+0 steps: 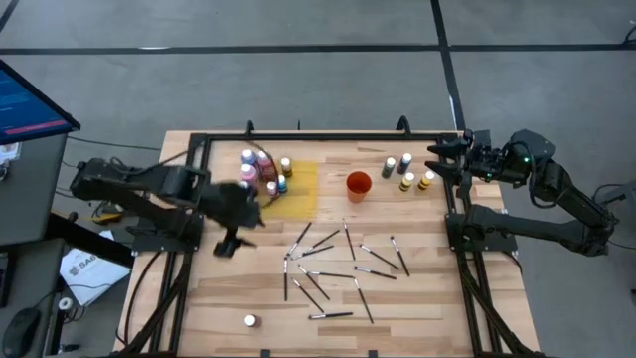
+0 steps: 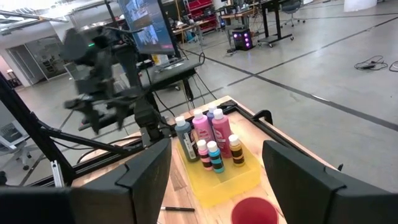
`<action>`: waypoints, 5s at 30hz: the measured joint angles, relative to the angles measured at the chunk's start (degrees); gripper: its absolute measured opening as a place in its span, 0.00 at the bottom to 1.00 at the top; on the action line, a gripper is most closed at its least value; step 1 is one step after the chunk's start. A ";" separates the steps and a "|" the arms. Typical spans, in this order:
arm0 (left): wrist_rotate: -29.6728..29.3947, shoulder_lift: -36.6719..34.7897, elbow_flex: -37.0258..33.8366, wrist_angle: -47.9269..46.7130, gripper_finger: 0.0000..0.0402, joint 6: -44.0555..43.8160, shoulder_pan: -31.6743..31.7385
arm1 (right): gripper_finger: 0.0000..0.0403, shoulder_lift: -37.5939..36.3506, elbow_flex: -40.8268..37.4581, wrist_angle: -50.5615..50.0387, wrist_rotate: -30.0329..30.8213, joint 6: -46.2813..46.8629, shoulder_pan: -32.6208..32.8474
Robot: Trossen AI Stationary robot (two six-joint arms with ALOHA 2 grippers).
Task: Pick & Place Paint Supplies
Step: Put the red paint bottle into the yellow bin
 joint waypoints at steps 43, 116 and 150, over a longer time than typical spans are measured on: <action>-4.90 24.44 -5.81 16.32 0.66 -33.69 -32.11 | 0.62 0.06 0.00 -3.37 0.11 0.45 0.01; -25.13 5.22 -9.35 3.61 0.23 -20.75 12.70 | 0.62 0.06 0.00 -3.41 1.38 0.41 0.02; -25.75 15.83 -9.55 3.39 0.23 -27.00 16.38 | 0.62 0.06 0.00 -4.57 1.35 -0.22 0.00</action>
